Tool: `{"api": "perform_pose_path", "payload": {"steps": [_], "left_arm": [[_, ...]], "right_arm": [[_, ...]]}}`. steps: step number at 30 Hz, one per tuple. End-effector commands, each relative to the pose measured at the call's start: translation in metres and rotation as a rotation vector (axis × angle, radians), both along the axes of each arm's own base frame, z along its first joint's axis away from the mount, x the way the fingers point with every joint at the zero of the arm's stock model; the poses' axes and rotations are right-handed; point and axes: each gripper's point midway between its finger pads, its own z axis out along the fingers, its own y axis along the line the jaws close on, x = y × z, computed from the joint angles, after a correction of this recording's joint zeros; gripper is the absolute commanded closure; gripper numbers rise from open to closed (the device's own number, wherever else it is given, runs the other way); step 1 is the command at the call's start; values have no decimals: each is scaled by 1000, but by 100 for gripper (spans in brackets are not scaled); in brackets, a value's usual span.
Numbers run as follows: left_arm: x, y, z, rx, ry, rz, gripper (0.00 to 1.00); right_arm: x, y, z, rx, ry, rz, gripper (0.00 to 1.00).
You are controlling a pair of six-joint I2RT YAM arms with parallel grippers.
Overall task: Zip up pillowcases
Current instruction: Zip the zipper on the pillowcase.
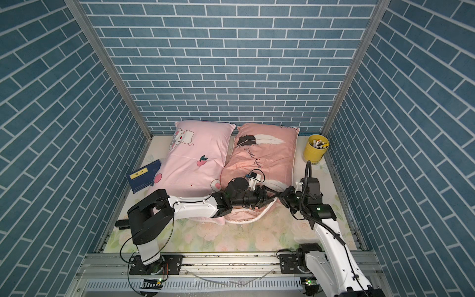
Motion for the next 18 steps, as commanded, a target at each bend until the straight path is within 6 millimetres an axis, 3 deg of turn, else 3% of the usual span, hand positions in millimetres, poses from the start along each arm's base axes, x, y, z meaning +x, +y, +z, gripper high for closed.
{"api": "perform_pose_path", "payload": {"steps": [1,8,18], "left_arm": [[9,2,-5,-4,-1,30,44],[8,0,-9,-8,13,30,45],[1,11,-21,15,25,28,49]], "right_arm": [[-4,9,2,78,11,7,100],[-1,19,8,145,-15,18,100],[-2,3,-4,30,3,-38,100]]}}
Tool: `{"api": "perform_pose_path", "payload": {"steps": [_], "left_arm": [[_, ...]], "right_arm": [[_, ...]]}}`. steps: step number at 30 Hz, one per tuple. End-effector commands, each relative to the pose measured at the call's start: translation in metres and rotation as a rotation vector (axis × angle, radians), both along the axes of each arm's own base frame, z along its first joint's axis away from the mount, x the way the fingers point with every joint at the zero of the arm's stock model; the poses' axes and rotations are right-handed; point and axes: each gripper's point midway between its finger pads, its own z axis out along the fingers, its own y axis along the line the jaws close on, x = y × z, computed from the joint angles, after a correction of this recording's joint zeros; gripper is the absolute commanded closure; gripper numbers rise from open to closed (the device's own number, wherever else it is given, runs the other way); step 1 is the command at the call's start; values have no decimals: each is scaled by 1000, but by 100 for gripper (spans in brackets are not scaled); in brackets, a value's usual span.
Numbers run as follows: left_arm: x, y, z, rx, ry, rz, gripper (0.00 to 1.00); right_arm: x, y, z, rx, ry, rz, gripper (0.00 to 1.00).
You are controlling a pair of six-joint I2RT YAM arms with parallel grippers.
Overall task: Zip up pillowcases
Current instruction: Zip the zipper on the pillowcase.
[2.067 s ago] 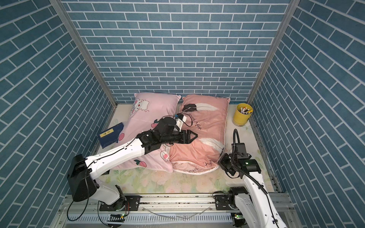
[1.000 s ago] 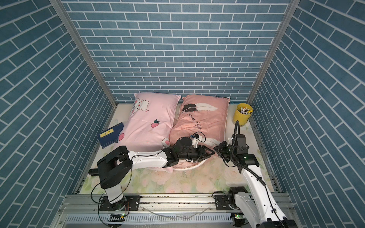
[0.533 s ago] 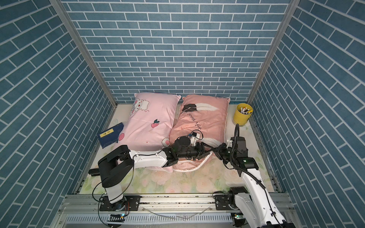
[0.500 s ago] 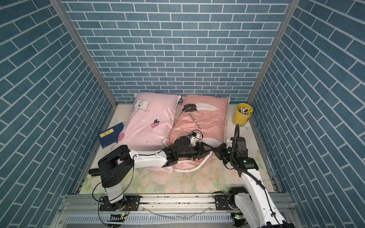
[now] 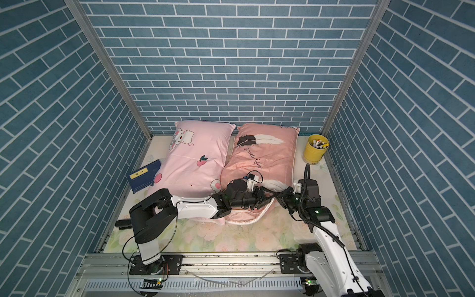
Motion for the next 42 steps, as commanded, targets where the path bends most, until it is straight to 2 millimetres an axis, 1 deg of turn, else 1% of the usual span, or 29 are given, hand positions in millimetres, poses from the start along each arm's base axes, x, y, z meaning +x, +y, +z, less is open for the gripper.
{"api": "perform_pose_path", "payload": {"steps": [1,4,7,11,15,18,21,24,30,37,38,40,42], "left_arm": [[-2,5,-3,10,-9,-5,49],[-8,10,-10,53,-19,-23,50],[-10,12,-5,49,-29,-29,55],[-12,9,4,40,-45,-46,60],[-17,4,6,39,-47,-66,65],[-23,0,0,63,-33,-85,68],[-24,-4,-2,55,-20,-88,72],[-22,-8,1,52,-27,-92,72],[-22,-13,-4,55,-19,-99,75],[-21,-11,-10,77,-15,-94,76],[-21,-11,-12,81,-14,-93,75],[-20,-11,-14,85,-13,-89,71],[-19,-11,-15,86,-13,-87,69]], "right_arm": [[-1,-8,-3,-48,12,-33,100],[-2,-12,-2,-84,9,-38,100],[-3,-14,-3,-101,13,-39,100],[-2,-15,-6,-106,13,-41,100],[-1,-16,-6,-110,10,-45,100],[2,-15,-6,-109,8,-44,100],[3,-14,-5,-105,4,-40,100],[3,-14,-4,-103,1,-41,100],[2,-14,-4,-104,1,-35,100],[2,-13,-1,-99,-7,-32,100],[2,-13,-1,-98,-7,-31,100],[2,-12,0,-97,-9,-30,100],[1,-12,0,-95,-8,-29,100]]}}
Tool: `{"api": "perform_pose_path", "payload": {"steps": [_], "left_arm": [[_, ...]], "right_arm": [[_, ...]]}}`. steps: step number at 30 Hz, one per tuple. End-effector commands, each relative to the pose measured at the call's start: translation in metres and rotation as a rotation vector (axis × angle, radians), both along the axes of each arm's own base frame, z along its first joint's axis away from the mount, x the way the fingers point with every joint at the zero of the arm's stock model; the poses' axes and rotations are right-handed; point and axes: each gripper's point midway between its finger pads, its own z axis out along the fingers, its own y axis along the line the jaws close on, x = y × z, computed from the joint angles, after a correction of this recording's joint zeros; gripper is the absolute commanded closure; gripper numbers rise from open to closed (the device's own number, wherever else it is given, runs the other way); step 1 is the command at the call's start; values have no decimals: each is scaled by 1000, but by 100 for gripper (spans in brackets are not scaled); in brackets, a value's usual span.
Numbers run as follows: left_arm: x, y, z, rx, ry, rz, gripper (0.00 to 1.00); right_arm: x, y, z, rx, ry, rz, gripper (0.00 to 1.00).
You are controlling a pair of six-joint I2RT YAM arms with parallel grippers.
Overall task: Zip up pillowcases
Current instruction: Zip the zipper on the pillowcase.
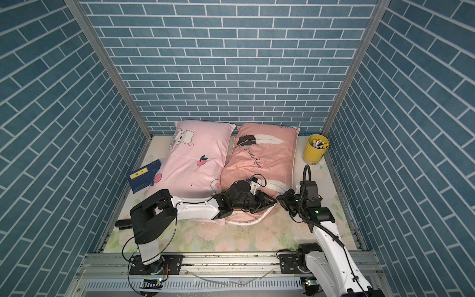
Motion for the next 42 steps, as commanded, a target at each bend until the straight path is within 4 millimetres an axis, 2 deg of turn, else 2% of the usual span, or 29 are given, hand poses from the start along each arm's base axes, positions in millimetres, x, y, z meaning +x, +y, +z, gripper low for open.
{"api": "perform_pose_path", "payload": {"steps": [1,29,31,34,36,42], "left_arm": [[0,-5,-7,15,-12,-6,68],[4,-10,-6,7,-16,-3,84],[5,-9,-5,6,-18,0,83],[6,-6,-5,7,-20,8,75],[6,-5,-5,9,-22,11,72],[6,-4,-2,2,-28,12,73]], "right_arm": [[5,1,17,-4,-53,13,100],[2,2,15,-13,-53,28,100],[1,1,15,-19,-53,34,100],[-1,0,15,-29,-52,38,100],[-1,0,15,-30,-52,37,100],[-1,-1,13,-33,-51,35,100]]}}
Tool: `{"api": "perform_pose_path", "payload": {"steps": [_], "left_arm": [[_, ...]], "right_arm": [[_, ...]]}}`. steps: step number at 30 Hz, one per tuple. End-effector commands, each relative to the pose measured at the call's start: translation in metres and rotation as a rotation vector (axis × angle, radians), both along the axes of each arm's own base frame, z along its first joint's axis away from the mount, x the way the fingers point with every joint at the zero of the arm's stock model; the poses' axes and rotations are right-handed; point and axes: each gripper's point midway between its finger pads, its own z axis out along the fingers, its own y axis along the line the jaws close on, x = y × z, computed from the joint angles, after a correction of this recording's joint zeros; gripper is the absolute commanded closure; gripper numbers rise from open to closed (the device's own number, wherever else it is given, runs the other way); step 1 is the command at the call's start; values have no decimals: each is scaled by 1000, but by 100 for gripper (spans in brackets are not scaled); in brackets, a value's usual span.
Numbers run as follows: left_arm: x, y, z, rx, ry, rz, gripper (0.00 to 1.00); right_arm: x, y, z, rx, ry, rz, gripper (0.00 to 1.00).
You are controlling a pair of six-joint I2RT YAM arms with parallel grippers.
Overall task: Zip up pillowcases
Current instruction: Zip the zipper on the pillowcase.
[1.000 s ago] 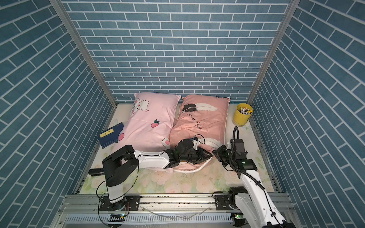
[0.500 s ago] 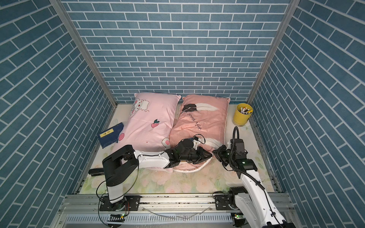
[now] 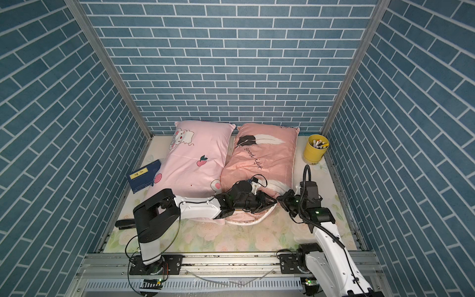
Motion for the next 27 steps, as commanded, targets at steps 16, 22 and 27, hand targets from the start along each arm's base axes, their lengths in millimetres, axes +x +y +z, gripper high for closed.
{"api": "perform_pose_path", "payload": {"steps": [16,22,27], "left_arm": [[-1,0,13,-13,-47,-10,79],[-3,-3,14,-16,-51,-17,83],[-4,-5,16,-23,-54,-22,84]], "right_arm": [[2,-1,12,-18,-37,5,100],[2,-2,10,-20,-36,5,100],[2,-2,10,-21,-38,4,100]]}}
